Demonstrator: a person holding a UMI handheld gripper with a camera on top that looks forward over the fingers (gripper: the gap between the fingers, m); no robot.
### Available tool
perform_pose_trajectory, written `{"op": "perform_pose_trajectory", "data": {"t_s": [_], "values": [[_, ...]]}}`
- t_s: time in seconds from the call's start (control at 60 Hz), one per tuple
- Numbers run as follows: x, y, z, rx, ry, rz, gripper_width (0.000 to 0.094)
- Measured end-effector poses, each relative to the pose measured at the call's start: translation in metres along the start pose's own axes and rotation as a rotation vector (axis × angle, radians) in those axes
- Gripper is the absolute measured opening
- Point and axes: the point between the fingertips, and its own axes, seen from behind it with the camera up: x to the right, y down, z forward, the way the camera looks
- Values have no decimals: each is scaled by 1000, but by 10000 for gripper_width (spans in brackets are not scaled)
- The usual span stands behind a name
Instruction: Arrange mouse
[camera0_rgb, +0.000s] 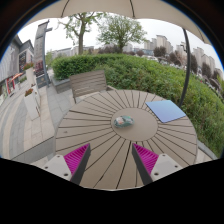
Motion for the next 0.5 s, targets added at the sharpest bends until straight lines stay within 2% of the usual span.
{"op": "perform_pose_trajectory", "data": {"t_s": [0.233,0.5], "values": [[10,-16,93,38,37,16,853],[28,-25,185,18,61,49,856]]}}
